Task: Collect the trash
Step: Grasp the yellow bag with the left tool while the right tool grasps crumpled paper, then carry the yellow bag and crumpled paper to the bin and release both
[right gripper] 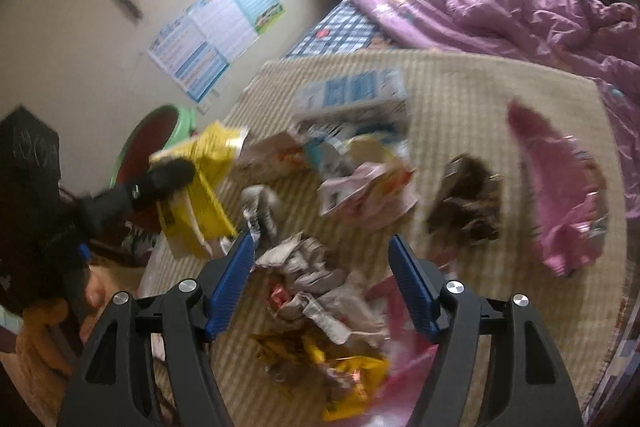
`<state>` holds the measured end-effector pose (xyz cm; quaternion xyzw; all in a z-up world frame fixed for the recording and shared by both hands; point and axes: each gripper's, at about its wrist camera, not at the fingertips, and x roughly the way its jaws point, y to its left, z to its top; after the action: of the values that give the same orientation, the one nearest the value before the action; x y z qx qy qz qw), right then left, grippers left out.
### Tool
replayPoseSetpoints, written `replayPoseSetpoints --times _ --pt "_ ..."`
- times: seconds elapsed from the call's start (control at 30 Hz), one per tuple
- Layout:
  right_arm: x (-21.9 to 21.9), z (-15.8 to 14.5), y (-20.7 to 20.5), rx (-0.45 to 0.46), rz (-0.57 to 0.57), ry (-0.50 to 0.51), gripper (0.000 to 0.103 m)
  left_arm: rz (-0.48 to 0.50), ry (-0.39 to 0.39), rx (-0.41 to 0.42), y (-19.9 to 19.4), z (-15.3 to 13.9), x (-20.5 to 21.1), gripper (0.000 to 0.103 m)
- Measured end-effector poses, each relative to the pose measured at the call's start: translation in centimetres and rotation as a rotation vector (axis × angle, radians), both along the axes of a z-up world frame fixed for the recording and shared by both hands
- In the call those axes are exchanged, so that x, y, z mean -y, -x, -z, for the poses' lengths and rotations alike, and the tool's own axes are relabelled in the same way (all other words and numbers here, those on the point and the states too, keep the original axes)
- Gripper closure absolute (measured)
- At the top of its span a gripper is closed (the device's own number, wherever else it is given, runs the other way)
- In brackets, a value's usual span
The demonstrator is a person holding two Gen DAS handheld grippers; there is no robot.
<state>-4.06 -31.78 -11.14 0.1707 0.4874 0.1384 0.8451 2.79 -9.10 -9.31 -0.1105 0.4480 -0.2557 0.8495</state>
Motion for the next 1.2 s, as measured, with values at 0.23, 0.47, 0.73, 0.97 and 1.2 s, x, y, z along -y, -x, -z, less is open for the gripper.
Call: replayPoseSetpoints --times 0.23,0.47,0.73,0.97,1.2 --pt "-2.5 1.4 -0.2 -0.046 -0.080 0.042 0.035 -0.051 0.015 0.010 -0.4 -0.4 -1.9 0.051" --pt "-3.1 2.9 -0.4 -0.081 -0.086 0.067 0.034 -0.064 0.023 0.007 -0.6 -0.1 -2.5 0.051" --pt "-4.4 4.2 -0.4 -0.089 -0.106 0.172 0.046 -0.072 0.024 0.007 -0.6 0.1 -2.8 0.051" --pt "-3.2 1.6 -0.1 -0.005 -0.083 0.151 0.053 -0.109 0.021 0.035 -0.9 -0.6 -4.4 0.051" --pt "-1.6 -3.0 -0.6 0.137 0.000 0.121 0.052 -0.253 -0.016 0.112 -1.6 -2.6 -9.6 0.051"
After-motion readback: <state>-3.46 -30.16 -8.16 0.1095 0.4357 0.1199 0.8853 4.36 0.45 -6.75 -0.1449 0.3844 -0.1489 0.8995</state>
